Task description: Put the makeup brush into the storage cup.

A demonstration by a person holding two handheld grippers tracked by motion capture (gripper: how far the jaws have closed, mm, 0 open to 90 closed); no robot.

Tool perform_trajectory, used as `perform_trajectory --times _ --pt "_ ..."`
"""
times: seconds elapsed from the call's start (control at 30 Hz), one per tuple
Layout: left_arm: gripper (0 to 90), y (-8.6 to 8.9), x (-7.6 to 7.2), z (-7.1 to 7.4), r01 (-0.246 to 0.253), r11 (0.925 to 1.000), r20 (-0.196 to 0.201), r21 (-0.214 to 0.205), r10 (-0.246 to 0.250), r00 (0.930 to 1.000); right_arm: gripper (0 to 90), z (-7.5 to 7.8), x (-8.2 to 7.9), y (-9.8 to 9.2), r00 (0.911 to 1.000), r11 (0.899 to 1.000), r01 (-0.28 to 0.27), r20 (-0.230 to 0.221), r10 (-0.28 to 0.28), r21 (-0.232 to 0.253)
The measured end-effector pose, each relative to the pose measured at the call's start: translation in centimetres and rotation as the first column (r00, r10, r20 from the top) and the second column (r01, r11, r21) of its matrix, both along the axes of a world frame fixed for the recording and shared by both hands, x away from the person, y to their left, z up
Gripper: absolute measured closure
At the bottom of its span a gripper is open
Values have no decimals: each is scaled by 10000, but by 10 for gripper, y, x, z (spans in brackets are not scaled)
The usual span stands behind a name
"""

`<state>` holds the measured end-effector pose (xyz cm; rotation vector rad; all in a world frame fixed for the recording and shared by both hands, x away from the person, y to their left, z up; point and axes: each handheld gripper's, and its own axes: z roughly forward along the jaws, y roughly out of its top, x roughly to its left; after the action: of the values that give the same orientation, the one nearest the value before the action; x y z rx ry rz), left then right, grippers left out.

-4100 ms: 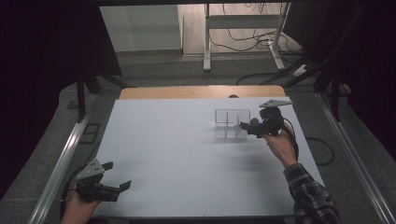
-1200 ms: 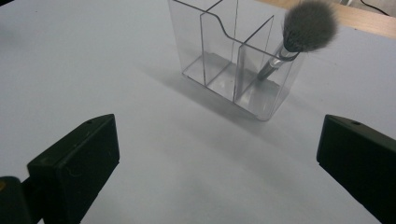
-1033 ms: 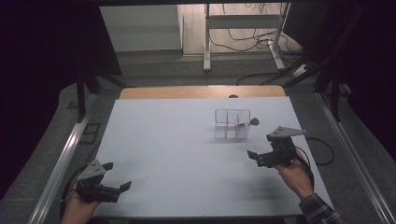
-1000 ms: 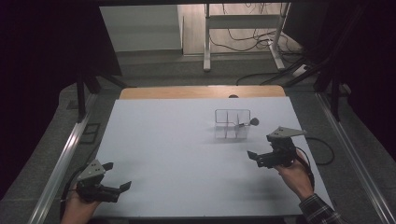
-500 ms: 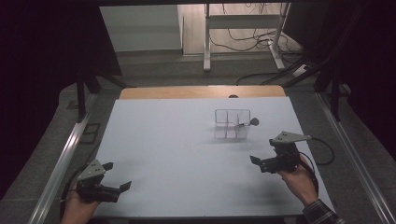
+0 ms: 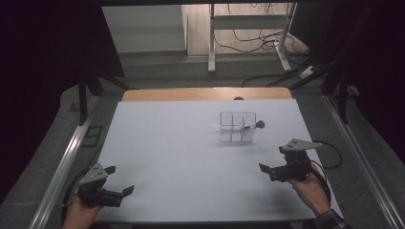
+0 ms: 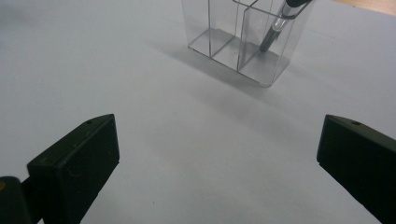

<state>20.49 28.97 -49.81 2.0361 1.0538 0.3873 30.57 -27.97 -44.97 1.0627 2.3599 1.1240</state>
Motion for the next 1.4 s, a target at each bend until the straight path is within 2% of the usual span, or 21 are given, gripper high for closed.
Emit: perform_trajectory --times 0.27,0.7,1.4 --pt "0 0 0 0 -41 10000 31 -2 41 10000 0 -2 -6 -4 10000 9998 51 -43 -52 -216" --pt "0 1 0 1 -104 9999 74 -7 104 9999 0 -3 -16 -14 9996 9994 265 -130 -267 -201" --pt "0 0 0 1 -133 9999 66 35 133 9999 0 -4 -30 -26 9983 9976 533 -195 -542 -443"
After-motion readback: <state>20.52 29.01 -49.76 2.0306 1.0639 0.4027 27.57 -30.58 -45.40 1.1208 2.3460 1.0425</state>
